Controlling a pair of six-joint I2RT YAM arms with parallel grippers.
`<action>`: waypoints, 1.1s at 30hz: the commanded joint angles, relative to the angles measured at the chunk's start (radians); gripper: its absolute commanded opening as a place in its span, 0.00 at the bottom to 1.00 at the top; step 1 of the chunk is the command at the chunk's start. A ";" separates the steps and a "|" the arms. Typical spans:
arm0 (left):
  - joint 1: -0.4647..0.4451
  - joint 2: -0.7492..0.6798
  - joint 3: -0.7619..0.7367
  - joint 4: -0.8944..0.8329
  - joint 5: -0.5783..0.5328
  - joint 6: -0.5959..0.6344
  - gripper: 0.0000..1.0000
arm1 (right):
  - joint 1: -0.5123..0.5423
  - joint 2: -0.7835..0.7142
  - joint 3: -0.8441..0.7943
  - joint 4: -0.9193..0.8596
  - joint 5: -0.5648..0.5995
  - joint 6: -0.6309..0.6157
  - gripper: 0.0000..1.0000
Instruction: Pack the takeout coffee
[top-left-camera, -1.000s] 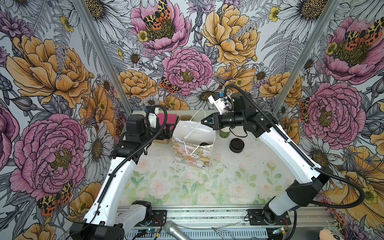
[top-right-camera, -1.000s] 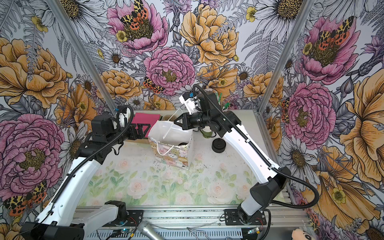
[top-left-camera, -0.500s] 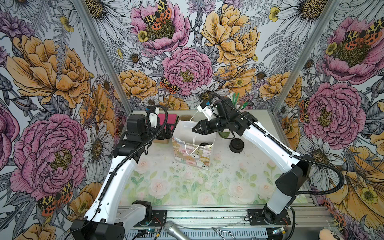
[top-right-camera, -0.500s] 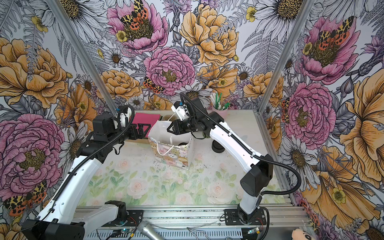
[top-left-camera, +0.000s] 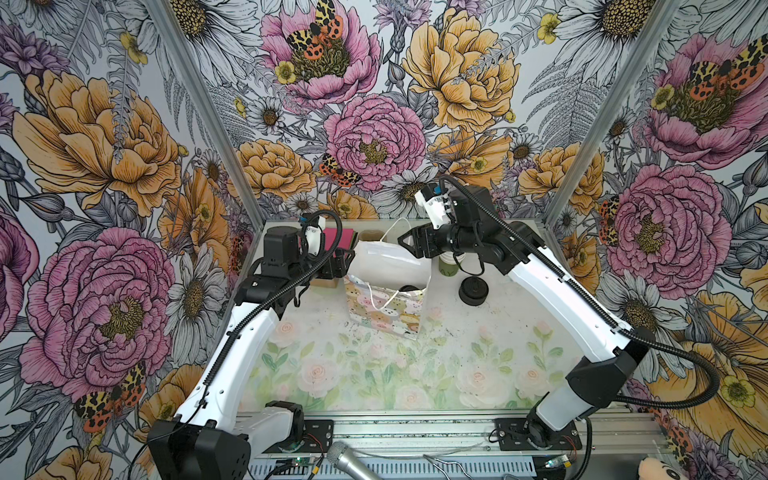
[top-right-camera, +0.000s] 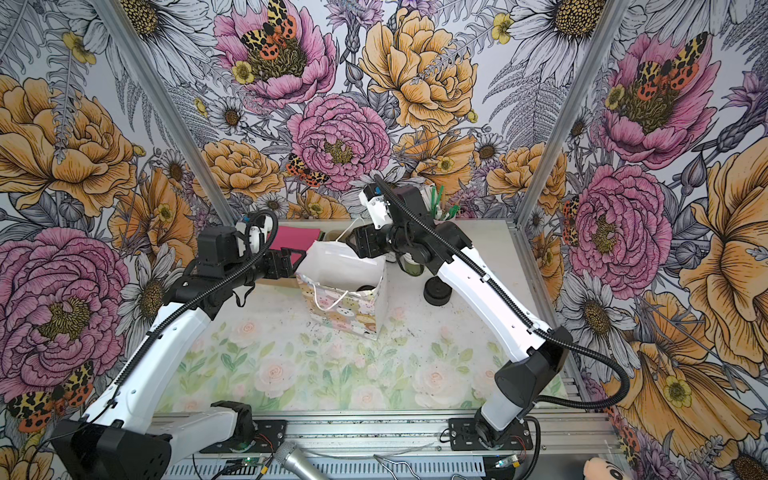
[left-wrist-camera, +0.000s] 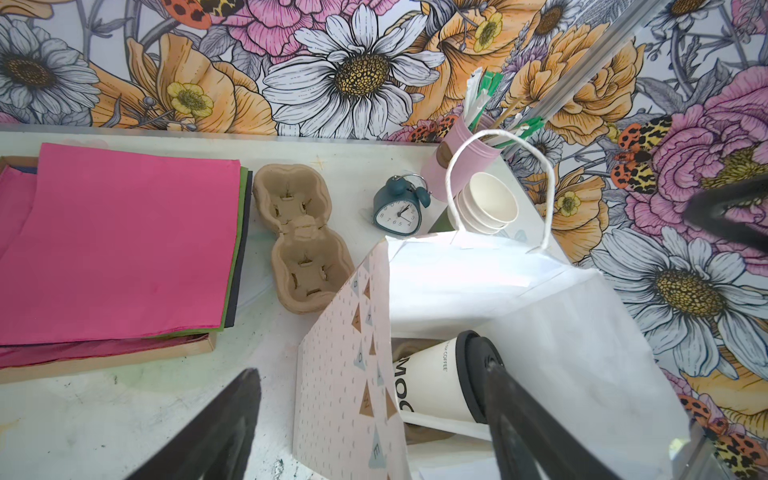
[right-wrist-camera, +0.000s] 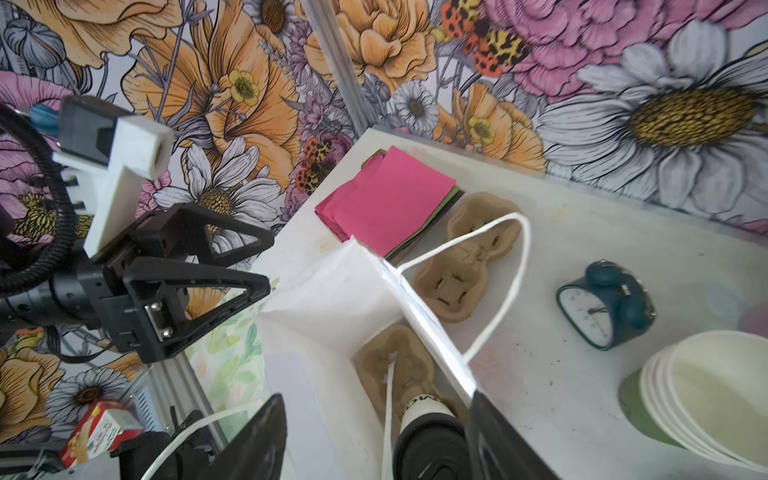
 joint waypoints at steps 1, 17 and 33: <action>-0.018 0.046 0.057 -0.035 0.016 0.014 0.80 | -0.035 -0.069 -0.034 0.012 0.147 -0.021 0.70; 0.031 0.111 0.170 -0.055 -0.100 -0.052 0.70 | -0.112 -0.140 -0.150 0.051 0.164 0.020 0.71; 0.222 0.287 0.130 0.005 -0.083 -0.071 0.67 | -0.135 -0.167 -0.210 0.083 0.190 -0.025 0.83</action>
